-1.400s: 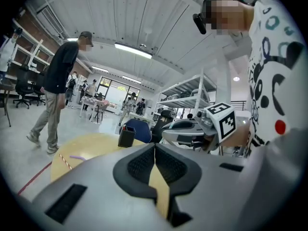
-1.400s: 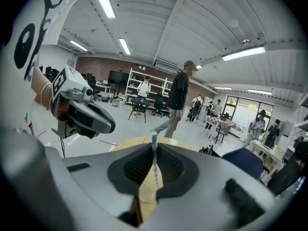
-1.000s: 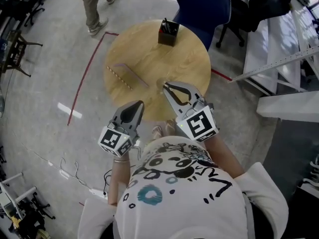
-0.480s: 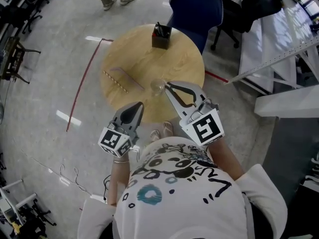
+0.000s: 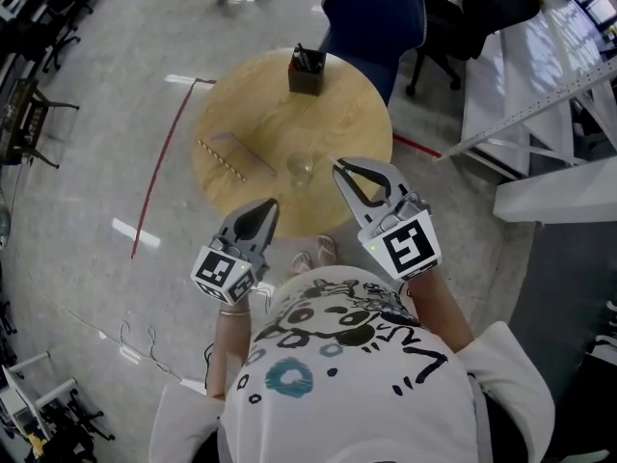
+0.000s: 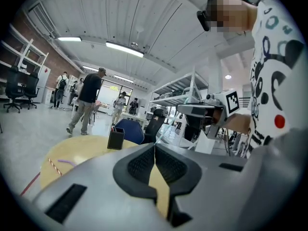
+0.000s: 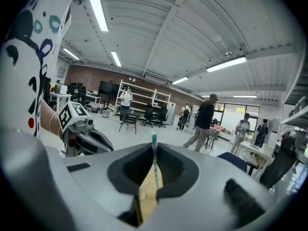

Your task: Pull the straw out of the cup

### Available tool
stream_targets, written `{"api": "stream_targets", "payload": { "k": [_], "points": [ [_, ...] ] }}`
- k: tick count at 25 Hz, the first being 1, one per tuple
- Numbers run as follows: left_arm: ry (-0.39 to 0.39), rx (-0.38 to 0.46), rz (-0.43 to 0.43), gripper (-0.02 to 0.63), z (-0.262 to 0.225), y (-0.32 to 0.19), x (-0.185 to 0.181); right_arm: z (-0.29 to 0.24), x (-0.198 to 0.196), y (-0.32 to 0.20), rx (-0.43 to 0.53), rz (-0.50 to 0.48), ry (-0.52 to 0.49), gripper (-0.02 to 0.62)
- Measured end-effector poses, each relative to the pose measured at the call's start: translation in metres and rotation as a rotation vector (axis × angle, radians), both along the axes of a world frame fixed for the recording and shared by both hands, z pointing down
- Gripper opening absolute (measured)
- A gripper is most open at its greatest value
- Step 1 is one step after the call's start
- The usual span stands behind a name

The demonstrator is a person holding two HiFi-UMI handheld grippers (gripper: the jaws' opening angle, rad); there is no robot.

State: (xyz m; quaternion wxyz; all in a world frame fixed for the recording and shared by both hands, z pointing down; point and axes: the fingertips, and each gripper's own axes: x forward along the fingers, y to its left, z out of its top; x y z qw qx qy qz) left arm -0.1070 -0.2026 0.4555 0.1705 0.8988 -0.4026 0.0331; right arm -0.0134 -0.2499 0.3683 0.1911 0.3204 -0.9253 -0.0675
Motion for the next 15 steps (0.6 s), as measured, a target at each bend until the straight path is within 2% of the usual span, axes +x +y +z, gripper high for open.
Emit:
{"api": "stream_targets", "payload": {
  "k": [7,15],
  "points": [
    [-0.009,-0.005,-0.005,0.017,0.000,0.000,-0.001,0.017,0.010,-0.003,-0.027,0.021,0.010,0.041],
    [-0.014,-0.011,-0.001,0.017,0.003,-0.003,-0.001,0.051,0.020,-0.006,-0.107,0.041,0.003,0.041]
  ]
}}
